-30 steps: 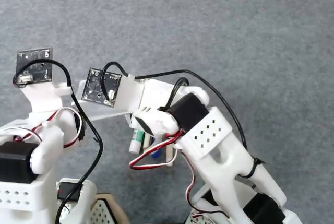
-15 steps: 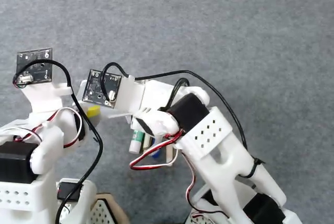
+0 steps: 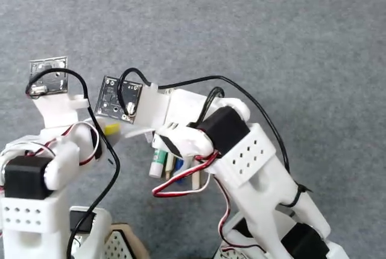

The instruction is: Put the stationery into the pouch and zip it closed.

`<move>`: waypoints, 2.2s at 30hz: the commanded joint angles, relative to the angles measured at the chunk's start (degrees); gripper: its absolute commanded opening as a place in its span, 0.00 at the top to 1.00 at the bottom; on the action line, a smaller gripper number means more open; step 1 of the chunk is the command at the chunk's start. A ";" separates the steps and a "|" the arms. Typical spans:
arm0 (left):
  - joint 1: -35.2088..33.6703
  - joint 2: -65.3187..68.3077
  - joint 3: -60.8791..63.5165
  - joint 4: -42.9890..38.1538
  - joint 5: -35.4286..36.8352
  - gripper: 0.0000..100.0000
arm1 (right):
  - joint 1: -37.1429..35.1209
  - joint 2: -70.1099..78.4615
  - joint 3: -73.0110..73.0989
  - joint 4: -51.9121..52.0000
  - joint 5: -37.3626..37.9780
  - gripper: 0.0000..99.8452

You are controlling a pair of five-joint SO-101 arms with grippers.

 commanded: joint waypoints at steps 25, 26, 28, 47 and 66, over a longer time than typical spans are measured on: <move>0.75 0.70 0.75 -3.52 -0.53 0.97 | 0.44 -4.62 -4.26 0.44 -1.05 0.99; 0.75 0.70 0.75 -3.52 -0.53 0.97 | 0.44 -4.70 -4.26 0.44 -1.05 0.99; 0.75 0.70 0.75 -3.52 -0.53 0.97 | 0.44 -4.70 -4.26 0.44 -1.05 0.99; 0.75 0.70 0.75 -3.52 -0.53 0.97 | 0.44 -4.70 -9.01 0.62 -0.97 0.98; 0.40 0.70 0.57 -3.52 -0.53 0.97 | 1.05 -4.70 -11.30 3.69 -1.05 0.55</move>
